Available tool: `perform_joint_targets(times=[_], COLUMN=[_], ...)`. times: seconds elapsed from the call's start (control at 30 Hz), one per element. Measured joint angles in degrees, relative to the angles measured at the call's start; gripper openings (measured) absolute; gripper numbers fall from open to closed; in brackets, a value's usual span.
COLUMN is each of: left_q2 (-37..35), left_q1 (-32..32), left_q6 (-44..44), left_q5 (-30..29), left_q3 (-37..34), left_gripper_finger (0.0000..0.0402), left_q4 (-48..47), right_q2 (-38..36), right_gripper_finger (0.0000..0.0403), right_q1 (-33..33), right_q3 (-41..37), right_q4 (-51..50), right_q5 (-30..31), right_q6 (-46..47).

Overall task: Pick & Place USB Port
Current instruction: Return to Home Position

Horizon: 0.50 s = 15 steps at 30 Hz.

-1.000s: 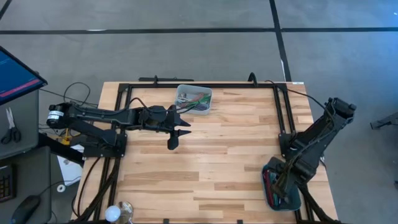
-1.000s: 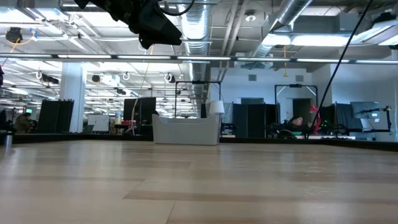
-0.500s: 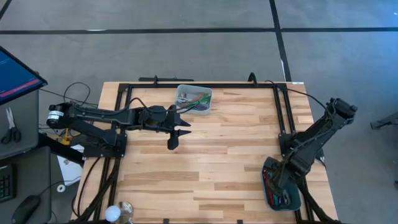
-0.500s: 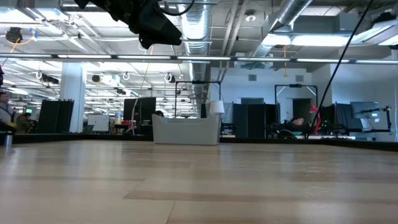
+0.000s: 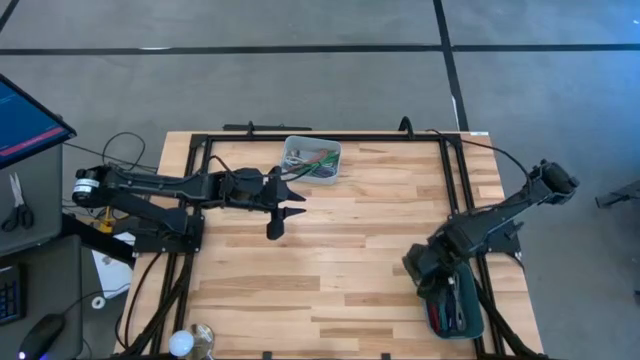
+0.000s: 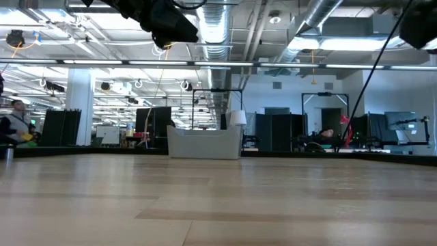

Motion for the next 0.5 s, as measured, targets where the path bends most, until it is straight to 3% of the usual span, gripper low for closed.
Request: perform_joint_targets(times=[0.2, 0.5], left_q2=[-4.2, -11.4], left_q1=[0.0, -1.6], left_q6=[0.0, -0.6], left_q5=[0.0, 0.0], left_q3=[0.0, 0.0], left_gripper_finger=[0.0136, 0.0136], left_q4=[-0.1, -0.1], right_q2=[0.0, 0.0], right_gripper_finger=[0.0104, 0.0098], right_q1=[-7.5, -10.9], right_q3=[5.1, 17.6], right_q4=[0.1, 0.1], right_q5=[2.7, 21.1], right_q6=[-9.9, -27.3])
